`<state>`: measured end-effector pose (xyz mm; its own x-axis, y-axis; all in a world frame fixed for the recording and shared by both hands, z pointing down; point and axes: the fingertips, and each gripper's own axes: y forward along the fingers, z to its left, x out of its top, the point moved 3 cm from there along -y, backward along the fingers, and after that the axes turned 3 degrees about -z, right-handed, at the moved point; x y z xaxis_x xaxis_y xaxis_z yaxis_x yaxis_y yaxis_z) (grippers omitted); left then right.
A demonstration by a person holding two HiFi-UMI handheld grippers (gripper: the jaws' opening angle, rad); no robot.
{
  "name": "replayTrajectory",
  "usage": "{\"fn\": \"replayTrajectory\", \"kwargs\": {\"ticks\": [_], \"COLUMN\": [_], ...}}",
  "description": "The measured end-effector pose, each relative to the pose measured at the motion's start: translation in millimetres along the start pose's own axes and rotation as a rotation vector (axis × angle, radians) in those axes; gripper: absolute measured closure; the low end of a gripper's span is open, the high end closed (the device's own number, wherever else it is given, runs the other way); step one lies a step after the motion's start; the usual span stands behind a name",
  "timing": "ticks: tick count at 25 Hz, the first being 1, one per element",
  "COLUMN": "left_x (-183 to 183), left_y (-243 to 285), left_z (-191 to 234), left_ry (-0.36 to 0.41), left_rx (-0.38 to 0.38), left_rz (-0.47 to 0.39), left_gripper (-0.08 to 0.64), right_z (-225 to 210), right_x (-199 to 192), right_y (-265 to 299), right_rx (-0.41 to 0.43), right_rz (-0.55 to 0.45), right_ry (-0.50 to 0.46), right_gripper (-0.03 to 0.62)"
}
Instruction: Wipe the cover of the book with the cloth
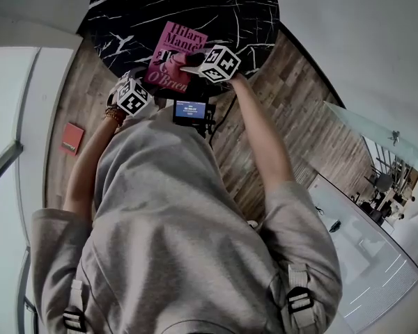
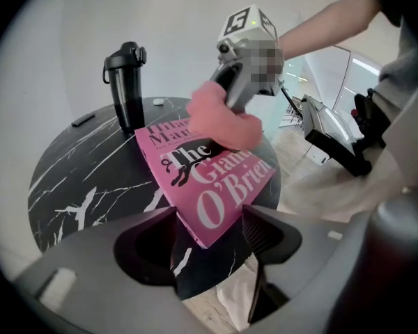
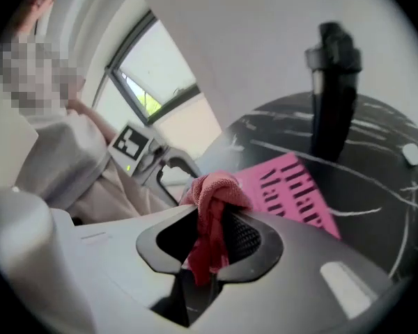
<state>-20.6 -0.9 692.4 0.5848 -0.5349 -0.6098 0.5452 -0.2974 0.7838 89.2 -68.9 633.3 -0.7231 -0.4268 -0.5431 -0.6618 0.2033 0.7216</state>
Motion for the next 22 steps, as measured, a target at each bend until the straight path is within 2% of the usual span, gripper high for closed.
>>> {"fn": "replayTrajectory", "kwargs": {"ticks": [2,3,5,6,10,14,22], "left_x": [-0.2,-0.1,-0.3,-0.5,-0.7,-0.9,-4.2], "left_y": [-0.1,0.1,0.7,1.0,0.3,1.6,1.4], "left_z": [-0.3,-0.7,-1.2,-1.6,-3.1,-3.6,-4.0], "left_ry": [-0.005,-0.004,-0.006,-0.012,-0.029,-0.027,-0.085], "left_rx": [0.001,0.001,-0.001,-0.002,0.008,0.015,0.01], "left_rz": [-0.001,0.0,0.001,0.0,0.007,0.025,0.007], "left_gripper": [0.261,0.261,0.262,0.262,0.267,0.267,0.267], "right_z": [-28.7,-44.8,-74.1,-85.3,-113.7,-119.9,-115.0], "right_x": [25.2,33.5,42.1,44.1,47.1,40.6,36.6], "right_y": [-27.5,-38.3,-49.6,-50.2,-31.5,-7.6,2.0], "right_rx": [-0.139,-0.224,-0.367,-0.405,-0.436,-0.442,-0.472], "right_rz": [-0.117,-0.126,-0.079,-0.047,0.053,0.144,0.16], "right_ry": [0.007,-0.011,-0.055,-0.069,-0.072,-0.084,-0.195], "right_gripper": [0.483,0.483,0.483,0.483,0.483,0.483,0.492]}}
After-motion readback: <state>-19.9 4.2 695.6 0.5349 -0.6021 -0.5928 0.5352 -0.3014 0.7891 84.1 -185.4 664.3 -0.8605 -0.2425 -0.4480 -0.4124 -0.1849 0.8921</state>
